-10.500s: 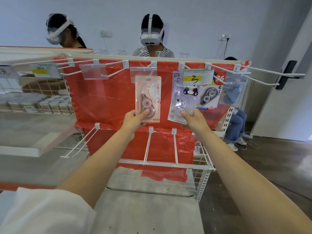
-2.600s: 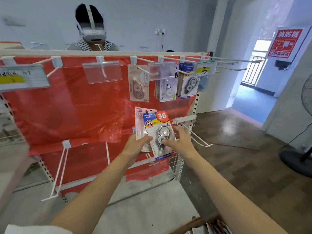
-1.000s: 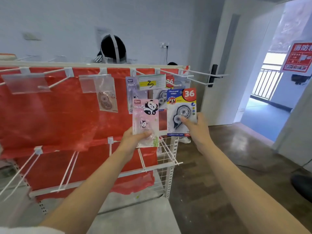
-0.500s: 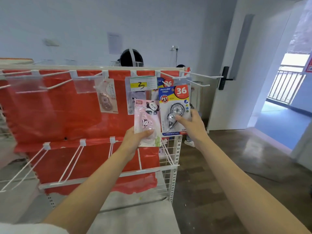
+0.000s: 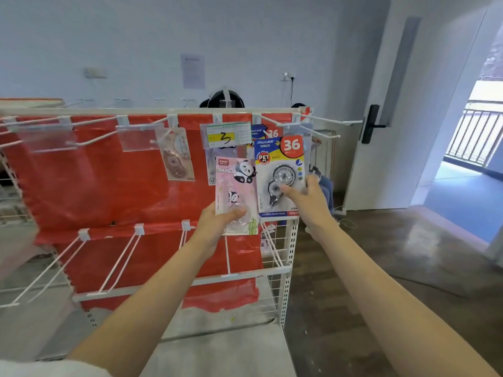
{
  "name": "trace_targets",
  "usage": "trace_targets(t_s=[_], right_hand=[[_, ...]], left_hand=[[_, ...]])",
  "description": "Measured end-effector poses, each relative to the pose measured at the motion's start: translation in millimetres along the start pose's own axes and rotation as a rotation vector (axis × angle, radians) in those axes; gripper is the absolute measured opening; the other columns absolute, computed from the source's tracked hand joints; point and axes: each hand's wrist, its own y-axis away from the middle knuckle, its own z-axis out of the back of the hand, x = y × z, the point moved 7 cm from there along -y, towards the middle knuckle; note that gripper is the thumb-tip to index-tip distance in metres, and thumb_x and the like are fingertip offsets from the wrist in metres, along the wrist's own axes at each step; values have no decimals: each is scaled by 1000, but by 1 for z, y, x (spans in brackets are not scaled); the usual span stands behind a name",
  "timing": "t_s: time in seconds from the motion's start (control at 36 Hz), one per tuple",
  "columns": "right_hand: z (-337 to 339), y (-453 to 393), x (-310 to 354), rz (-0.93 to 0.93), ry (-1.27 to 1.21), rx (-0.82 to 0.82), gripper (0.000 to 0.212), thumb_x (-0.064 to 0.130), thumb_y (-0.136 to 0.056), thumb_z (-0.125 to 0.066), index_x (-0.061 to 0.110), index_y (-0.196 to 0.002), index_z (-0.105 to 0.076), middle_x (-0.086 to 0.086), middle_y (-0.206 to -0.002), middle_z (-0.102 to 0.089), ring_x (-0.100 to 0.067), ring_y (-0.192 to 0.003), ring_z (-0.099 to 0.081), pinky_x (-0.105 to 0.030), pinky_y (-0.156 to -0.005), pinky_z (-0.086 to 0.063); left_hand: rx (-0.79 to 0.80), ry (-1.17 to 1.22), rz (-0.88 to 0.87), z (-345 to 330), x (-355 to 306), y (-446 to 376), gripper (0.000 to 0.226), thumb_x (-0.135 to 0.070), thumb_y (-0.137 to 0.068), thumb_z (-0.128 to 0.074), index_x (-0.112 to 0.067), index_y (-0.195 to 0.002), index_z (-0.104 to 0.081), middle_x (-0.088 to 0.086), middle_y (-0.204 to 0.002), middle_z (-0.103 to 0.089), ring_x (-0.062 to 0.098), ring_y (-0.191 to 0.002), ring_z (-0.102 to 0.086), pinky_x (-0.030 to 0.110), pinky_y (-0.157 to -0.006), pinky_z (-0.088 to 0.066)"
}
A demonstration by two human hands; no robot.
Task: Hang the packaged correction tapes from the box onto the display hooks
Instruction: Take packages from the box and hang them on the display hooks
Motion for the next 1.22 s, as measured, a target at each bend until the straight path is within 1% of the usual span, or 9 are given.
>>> trace_targets(t_s=[0.17,0.31,0.5,0.75,0.83,0.92,0.97,1.17,1.22], right_hand=[[14,-5,14,32,81,-73,55,37,-77,-73,17,-119,-45,-4,-118,-61,-25,-108,-60,-48,-94,-49],[30,-11,25,76,193,-68,33,19,-88,-68,14,-107,-40,0,-108,-54,-20,-105,-56,-39,-92,-47],[16,-17,10,-1,174,-50,51,30,-84,-71,13,-124,-44,-5,-125,-57,-25,-116,-55,-48,-100,-44],[-19,-29,-14,-141,36,110,36,37,-84,-69,20,-111,-52,-7,-120,-63,-26,-109,-61,-52,-98,-47],[-29,-43,-20,-117,70,150,60,55,-71,-70,20,-118,-57,-5,-116,-65,-27,-107,-62,-53,-97,-48],[-36,-54,-17,-114,121,149,45,43,-82,-67,10,-111,-60,-20,-113,-64,-40,-105,-61,-60,-93,-47],[-40,-68,-12,-87,189,128,35,41,-85,-65,17,-111,-61,-12,-115,-66,-35,-107,-60,-54,-95,-48],[-52,-111,1,-81,344,27,61,37,-90,-63,-1,-134,-45,-16,-132,-53,-33,-119,-53,-20,-82,-44],[-57,-118,-1,-87,381,20,62,35,-93,-60,-4,-136,-39,-18,-135,-49,-35,-120,-51,-20,-83,-45]], left_hand=[[-36,-37,22,12,6,-1,29,-13,-76,-76,-20,-103,-67,6,-106,-71,29,-106,-64,51,-104,-42],[-54,-66,5,22,6,1,26,-13,-78,-74,-20,-102,-67,7,-105,-72,29,-104,-65,52,-102,-44],[-36,-41,-12,17,2,1,26,-9,-79,-73,-19,-102,-66,6,-105,-72,27,-103,-66,49,-102,-45],[-22,-64,-24,18,-1,-1,28,-6,-79,-72,-18,-103,-66,5,-106,-71,26,-103,-66,41,-98,-48],[-52,-95,-11,29,-2,-4,24,-6,-79,-73,-18,-100,-67,6,-103,-72,26,-99,-67,44,-97,-49],[-88,-88,25,42,-1,-6,25,-5,-78,-73,-16,-101,-67,8,-104,-72,27,-100,-67,44,-96,-49],[-114,-89,39,50,0,-5,27,-6,-79,-73,-14,-104,-67,7,-103,-72,26,-99,-67,40,-94,-50],[-182,-115,65,80,6,-9,22,-10,-79,-74,-20,-98,-67,1,-96,-74,23,-97,-68,45,-98,-48],[-184,-132,67,87,6,-11,29,-12,-77,-75,-17,-105,-67,3,-101,-74,24,-99,-68,47,-100,-46]])
